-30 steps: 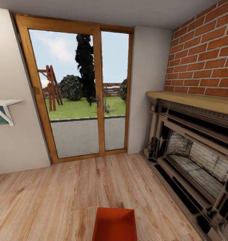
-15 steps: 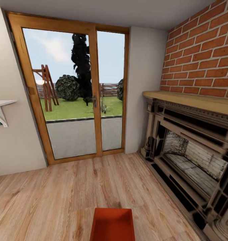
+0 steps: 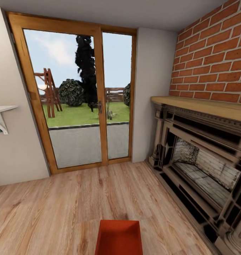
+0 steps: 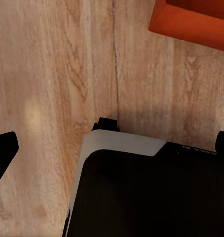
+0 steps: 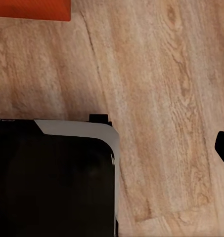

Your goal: Move the two storage containers from the living room to the garage. In the garage, place one container on the floor and stack the other container on top of it (either order is fine).

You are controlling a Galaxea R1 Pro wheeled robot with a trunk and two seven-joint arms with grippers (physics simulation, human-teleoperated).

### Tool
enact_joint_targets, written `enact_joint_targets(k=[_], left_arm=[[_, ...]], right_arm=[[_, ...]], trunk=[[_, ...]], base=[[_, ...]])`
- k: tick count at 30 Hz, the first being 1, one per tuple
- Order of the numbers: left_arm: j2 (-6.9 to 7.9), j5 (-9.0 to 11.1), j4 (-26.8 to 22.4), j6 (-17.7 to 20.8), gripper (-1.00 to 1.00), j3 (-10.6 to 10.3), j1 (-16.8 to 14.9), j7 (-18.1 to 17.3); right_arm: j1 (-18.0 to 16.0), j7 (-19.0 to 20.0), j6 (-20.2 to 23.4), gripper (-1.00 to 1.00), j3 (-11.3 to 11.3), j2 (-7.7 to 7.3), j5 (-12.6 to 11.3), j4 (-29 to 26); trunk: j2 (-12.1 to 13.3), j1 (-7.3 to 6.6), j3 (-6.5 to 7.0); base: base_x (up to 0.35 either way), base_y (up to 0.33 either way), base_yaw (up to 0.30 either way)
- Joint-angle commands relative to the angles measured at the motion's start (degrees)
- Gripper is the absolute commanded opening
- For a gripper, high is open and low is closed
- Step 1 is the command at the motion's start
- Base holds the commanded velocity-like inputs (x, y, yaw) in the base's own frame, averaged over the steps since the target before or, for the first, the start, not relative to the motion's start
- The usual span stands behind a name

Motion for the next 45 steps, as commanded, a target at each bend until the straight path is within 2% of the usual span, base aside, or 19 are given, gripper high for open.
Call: enact_joint_targets(k=[1,12,24,45], left_arm=[[-0.01,0.43,0.01,-0.13,1.0,-0.49,-0.04,0.14],[-0.01,0.43,0.01,-0.13,1.0,-0.49,-0.04,0.16],[-0.01,0.43,0.01,-0.13,1.0,-0.5,-0.03,0.14],[-0.01,0.43,0.01,-0.13,1.0,-0.5,-0.03,0.16]], right_arm=[[-0.08,-0.07,-0.3,1.0,0.49,-0.04,-0.32,0.18],[-0.08,-0.03,-0.16,1.0,0.5,-0.14,-0.19,0.18],[-0.08,-0.03,-0.21,1.0,0.5,-0.2,-0.18,0.18],[-0.08,-0.03,-0.25,1.0,0.5,-0.23,-0.36,0.18]], trunk=[[-0.07,0.01,-0.15],[-0.07,0.01,-1.1],[-0.07,0.01,-2.17],[-0.07,0.01,-4.08]], base=[[0.0,0.0,0.0],[0.0,0.006,0.0],[0.04,0.145,0.0],[0.001,0.005,0.0]])
